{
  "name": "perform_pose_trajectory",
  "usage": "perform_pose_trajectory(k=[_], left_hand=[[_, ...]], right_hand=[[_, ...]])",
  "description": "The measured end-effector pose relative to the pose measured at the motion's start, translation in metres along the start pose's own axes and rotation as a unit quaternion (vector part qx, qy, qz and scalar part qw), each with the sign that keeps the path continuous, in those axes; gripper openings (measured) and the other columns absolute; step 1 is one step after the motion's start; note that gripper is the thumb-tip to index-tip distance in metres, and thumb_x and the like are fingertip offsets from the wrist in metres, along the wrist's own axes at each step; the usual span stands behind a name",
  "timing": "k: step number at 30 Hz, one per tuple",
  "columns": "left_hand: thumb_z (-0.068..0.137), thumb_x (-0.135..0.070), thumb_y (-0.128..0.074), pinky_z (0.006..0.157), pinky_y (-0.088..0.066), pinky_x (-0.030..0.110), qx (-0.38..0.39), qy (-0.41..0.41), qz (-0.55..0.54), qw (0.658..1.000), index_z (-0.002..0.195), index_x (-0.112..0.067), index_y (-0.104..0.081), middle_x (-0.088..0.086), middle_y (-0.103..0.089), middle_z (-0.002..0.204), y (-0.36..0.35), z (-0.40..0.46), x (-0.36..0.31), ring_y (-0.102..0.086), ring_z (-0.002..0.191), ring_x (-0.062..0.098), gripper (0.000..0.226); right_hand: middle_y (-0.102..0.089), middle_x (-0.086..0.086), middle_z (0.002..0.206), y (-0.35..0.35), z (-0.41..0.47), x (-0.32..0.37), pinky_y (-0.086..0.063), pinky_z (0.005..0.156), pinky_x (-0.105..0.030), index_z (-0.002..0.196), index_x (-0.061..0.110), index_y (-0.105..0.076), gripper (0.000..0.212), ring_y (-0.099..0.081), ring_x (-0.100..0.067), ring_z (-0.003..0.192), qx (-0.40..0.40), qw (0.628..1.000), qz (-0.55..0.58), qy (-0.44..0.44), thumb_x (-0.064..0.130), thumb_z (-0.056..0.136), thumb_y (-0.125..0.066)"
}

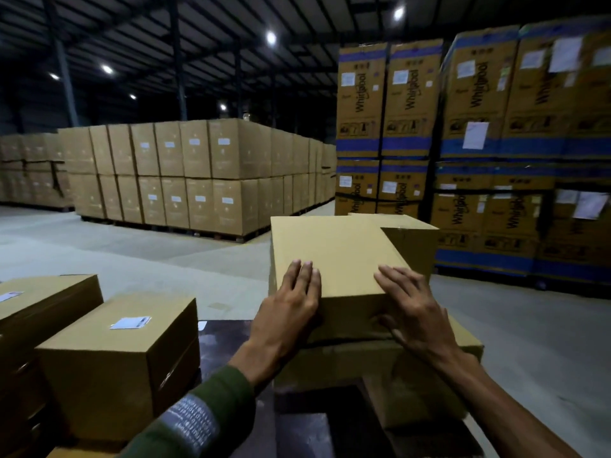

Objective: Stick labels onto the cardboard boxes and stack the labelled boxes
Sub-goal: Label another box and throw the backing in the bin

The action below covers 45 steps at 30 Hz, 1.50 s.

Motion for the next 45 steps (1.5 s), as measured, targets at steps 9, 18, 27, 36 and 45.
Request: perform_pose_trajectory(k=[9,18,27,36,45], left_hand=[[0.100,-0.031,-0.055,0.105,-0.044,0.042,-0.012,-0.033,-0.023,0.999,0.156,-0.012,-0.006,0.008,-0.004,0.164,-0.009,0.082,-0.084,0.001,0.151,0.025,0.077],[0.099,-0.030,-0.055,0.111,-0.035,0.044,0.026,-0.033,-0.049,0.998,0.156,-0.013,-0.008,0.008,-0.005,0.164,-0.051,0.155,-0.173,0.000,0.151,0.025,0.076],[0.099,-0.026,-0.058,0.111,-0.035,0.045,0.076,-0.017,-0.035,0.996,0.156,-0.015,-0.008,0.007,-0.007,0.164,-0.091,0.198,-0.212,-0.003,0.151,0.024,0.076],[0.097,-0.028,-0.060,0.115,-0.033,0.044,0.094,-0.004,-0.035,0.995,0.156,-0.016,-0.010,0.007,-0.011,0.164,-0.107,0.220,-0.202,-0.007,0.151,0.024,0.078],[0.093,-0.036,-0.063,0.119,-0.020,0.039,0.144,-0.016,-0.050,0.988,0.156,-0.016,-0.013,0.007,-0.013,0.164,-0.113,0.245,-0.187,-0.009,0.150,0.023,0.083]], right_hand=[[-0.047,-0.003,0.146,0.049,-0.011,-0.104,-0.059,0.079,-0.041,0.144,0.017,-0.045,0.090,-0.040,-0.027,0.133,-0.032,0.999,-0.028,-0.006,0.024,0.066,-0.090],[-0.049,-0.002,0.145,0.057,-0.029,-0.228,-0.058,0.081,-0.050,0.143,0.018,-0.047,0.085,-0.037,-0.026,0.133,-0.003,0.999,-0.025,-0.028,0.024,0.069,-0.087],[-0.045,0.003,0.148,0.038,-0.035,-0.295,-0.058,0.078,-0.050,0.145,0.024,-0.045,0.081,-0.031,-0.019,0.134,0.040,0.997,0.007,-0.068,0.026,0.073,-0.083],[-0.039,0.008,0.151,0.021,-0.017,-0.312,-0.055,0.088,-0.048,0.147,0.029,-0.040,0.078,-0.026,-0.015,0.138,0.061,0.994,0.033,-0.079,0.030,0.079,-0.078],[-0.033,0.011,0.152,0.005,0.000,-0.322,-0.053,0.092,-0.049,0.148,0.033,-0.035,0.078,-0.024,-0.012,0.139,0.078,0.993,0.041,-0.077,0.044,0.081,-0.073]])
Point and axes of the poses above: each hand's wrist, its own z-axis towards the middle knuckle, its own y-axis out of the back of the hand, x = y × z, the point moved 4 cm from there along z, towards the middle knuckle
